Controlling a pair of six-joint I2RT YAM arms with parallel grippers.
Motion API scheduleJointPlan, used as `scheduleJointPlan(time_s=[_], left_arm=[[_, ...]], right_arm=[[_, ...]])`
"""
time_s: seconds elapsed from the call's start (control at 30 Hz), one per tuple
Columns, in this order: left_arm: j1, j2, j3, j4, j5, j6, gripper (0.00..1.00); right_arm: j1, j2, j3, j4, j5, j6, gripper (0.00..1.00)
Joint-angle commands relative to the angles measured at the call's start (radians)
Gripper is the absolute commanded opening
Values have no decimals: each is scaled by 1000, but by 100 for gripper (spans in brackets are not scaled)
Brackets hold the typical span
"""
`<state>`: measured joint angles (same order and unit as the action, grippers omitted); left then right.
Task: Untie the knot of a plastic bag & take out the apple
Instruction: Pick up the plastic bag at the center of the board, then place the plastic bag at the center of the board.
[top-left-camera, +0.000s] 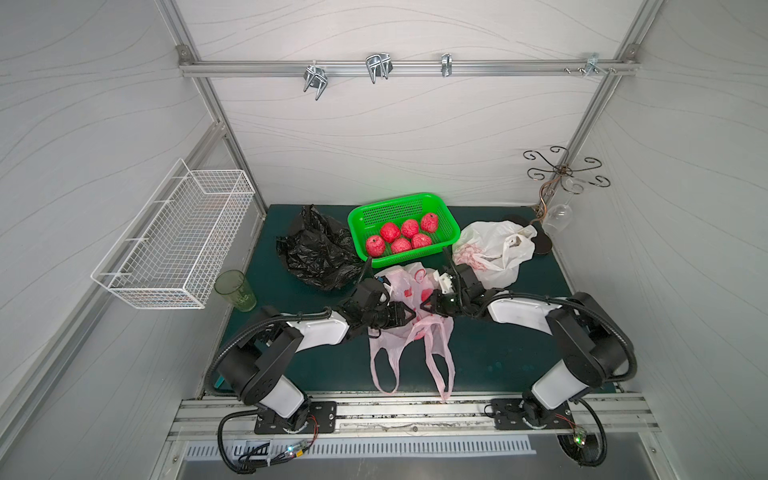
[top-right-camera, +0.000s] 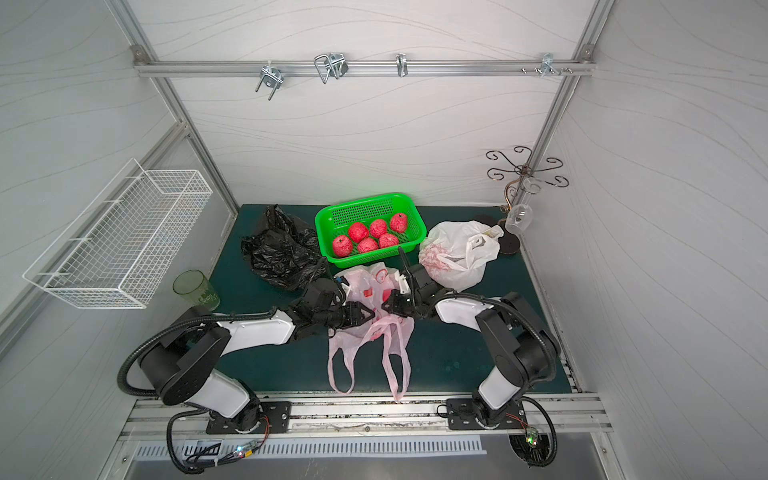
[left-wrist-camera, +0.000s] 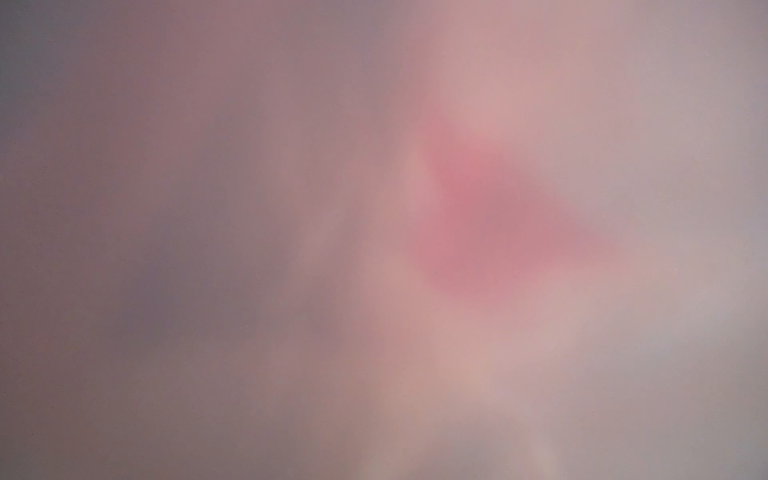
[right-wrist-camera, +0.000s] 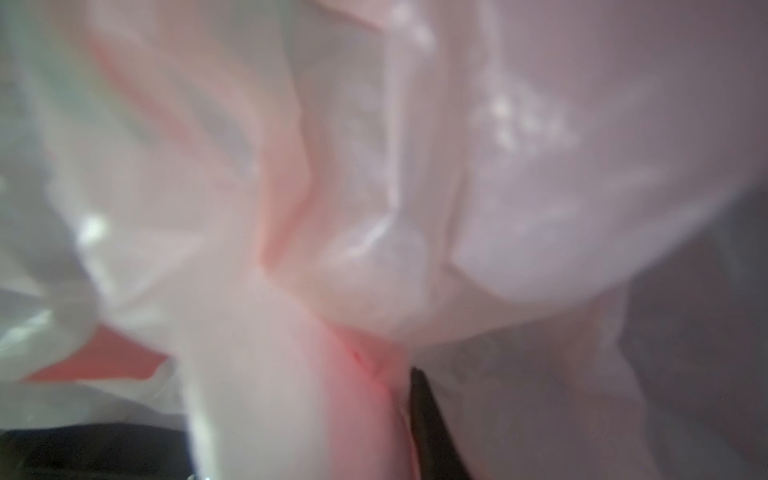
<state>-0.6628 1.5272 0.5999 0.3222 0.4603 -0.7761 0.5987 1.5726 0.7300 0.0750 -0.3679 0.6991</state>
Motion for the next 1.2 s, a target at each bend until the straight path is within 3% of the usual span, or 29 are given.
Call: scheduleJointPlan(time_s=[0.0, 0.3, 0.5, 0.63, 0.77, 0.87, 0.97, 1.07, 1.17], left_arm=[[-5, -98, 69, -88, -4, 63, 50], [-3, -295, 140, -354, -99, 191, 50], [1, -319, 160, -396, -106, 212, 50], [0, -314, 155, -375, -88, 196, 50], [-1, -314, 148, -364, -72, 183, 50], [-1, -330, 135, -362, -75, 176, 50], [0, -350, 122, -362, -76, 170, 50], [-1, -367, 111, -361, -72, 163, 50], [-1, -386, 101, -362, -71, 159, 50]], right_arm=[[-82, -168, -16, -122, 47, -50, 2], [-133, -751, 14, -565, 402, -208, 0], [-178, -1006, 107, -816, 603, -236, 0], [-180, -1076, 173, -943, 784, -214, 0], [-181, -1140, 213, -1041, 1002, -137, 11], [-181, -1150, 251, -1130, 1174, -40, 3], [-181, -1113, 290, -1203, 1313, 39, 1], [-181, -1062, 309, -1239, 1407, 103, 0], [-182, -1024, 267, -1133, 1433, 56, 3]])
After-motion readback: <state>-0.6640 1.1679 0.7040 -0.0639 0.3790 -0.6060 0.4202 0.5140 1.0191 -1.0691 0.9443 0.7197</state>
